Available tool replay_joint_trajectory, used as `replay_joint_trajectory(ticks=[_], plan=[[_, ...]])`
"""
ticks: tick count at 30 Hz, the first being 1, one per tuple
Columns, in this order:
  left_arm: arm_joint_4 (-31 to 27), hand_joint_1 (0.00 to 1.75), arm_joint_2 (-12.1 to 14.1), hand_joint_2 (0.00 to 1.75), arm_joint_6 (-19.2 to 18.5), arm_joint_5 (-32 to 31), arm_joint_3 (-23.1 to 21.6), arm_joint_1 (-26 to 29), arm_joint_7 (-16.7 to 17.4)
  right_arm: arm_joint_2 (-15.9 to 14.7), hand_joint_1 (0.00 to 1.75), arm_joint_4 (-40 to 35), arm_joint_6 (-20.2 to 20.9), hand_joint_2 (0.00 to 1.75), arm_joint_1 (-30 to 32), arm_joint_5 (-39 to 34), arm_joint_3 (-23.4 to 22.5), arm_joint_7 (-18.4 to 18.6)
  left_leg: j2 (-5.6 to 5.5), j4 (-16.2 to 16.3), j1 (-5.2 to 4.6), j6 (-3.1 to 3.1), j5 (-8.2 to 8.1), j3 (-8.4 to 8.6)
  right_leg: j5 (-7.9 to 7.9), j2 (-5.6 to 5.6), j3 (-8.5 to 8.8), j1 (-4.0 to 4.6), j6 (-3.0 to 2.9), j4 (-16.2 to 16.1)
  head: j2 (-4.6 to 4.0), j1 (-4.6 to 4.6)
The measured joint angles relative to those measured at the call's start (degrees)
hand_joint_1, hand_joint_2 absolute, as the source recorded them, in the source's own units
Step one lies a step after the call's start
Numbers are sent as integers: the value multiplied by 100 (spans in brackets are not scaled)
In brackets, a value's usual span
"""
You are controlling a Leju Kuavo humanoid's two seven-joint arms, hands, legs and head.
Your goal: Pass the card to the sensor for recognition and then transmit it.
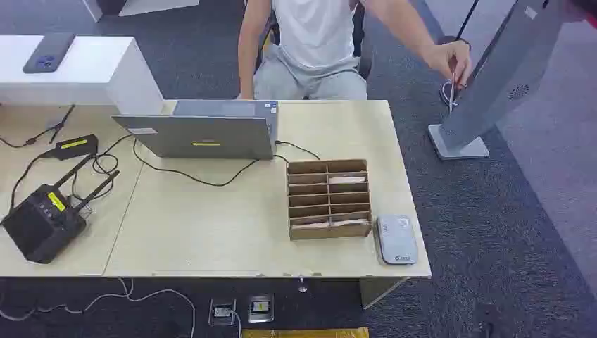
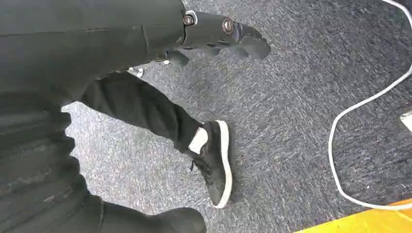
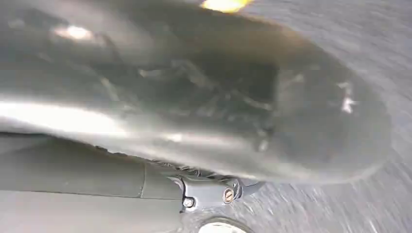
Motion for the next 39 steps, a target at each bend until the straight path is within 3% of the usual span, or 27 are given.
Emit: replay_joint_trajectory(ticks=[3, 6, 13, 17, 20, 21, 24, 28, 32, 35, 39], plan=[[0, 0, 22, 175, -28, -20, 0, 6, -39, -348, 0, -79, -63, 0, -342, -739, -282, -183, 0, 1, -8, 5, 3, -1, 5, 0, -2, -8, 5, 0, 0, -2], [0, 0, 39, 175, -85, -4, -11, 53, -131, -907, 0, -142, -157, 0, -793, -1528, -441, -387, 0, 1, -26, 17, 10, -4, 6, -1, -5, -23, 7, 2, 0, -9], [0, 0, 72, 175, -85, 24, -85, 103, -240, -1912, 0, -236, -275, 0, -2129, -2087, -546, -1113, -4, 1, -31, 25, 15, -10, 12, -6, -4, -30, 15, 2, 0, -4], [0, 0, 81, 175, -50, 85, -98, 133, -297, -2192, 0, -236, -336, 0, -3173, -2049, -437, -1539, 1, 1, -33, 24, 16, -9, 16, -1, -11, -32, 19, 9, 0, -7], [0, 0, 79, 175, -24, 118, -101, 146, -343, -2231, 0, -236, -255, 0, -3915, -1809, -176, -2026, -4, 0, -30, 29, 20, -10, 16, -5, -9, -29, 19, 9, 0, -9], [0, 0, 79, 175, -17, 125, -101, 151, -345, -2214, 0, -236, -229, 175, -4108, -1708, -43, -2129, -5, 0, -29, 29, 20, -11, 16, -6, -6, -28, 19, 11, 0, -7], [0, 0, 70, 175, 0, 127, -101, 171, -356, -2118, 0, -236, -177, 175, -4596, -1475, 406, -2283, -25, 0, -26, 29, 24, -16, 15, -23, -2, -24, 18, 11, 0, -2], [0, 0, 70, 175, -37, 118, -129, 179, -365, -1864, 0, -352, 107, 175, -4854, -1545, 1274, -2526, -37, 1, -23, 27, 30, -19, 15, -30, -4, -21, 18, 11, 0, -7], [0, 0, 72, 175, -87, 96, -146, 178, -398, -1630, 0, -737, 46, 175, -4812, -2807, 2695, -2286, -67, 1, -23, 28, 38, -35, 15, -63, -9, -21, 19, 10, 0, -2], [0, 0, 107, 175, -114, 70, -186, 165, -415, -1539, 0, -1243, -238, 175, -4608, -3765, 4301, -2078, -62, 1, -24, 27, 39, -39, 15, -57, -12, -21, 18, 11, 0, 0], [0, 0, 151, 175, -166, 9, -243, 122, -428, -1460, 0, -1842, -589, 175, -4451, -3802, 6116, -1925, -45, 0, -22, 26, 39, -36, 16, -36, -15, -19, 17, 14, 0, -2]])
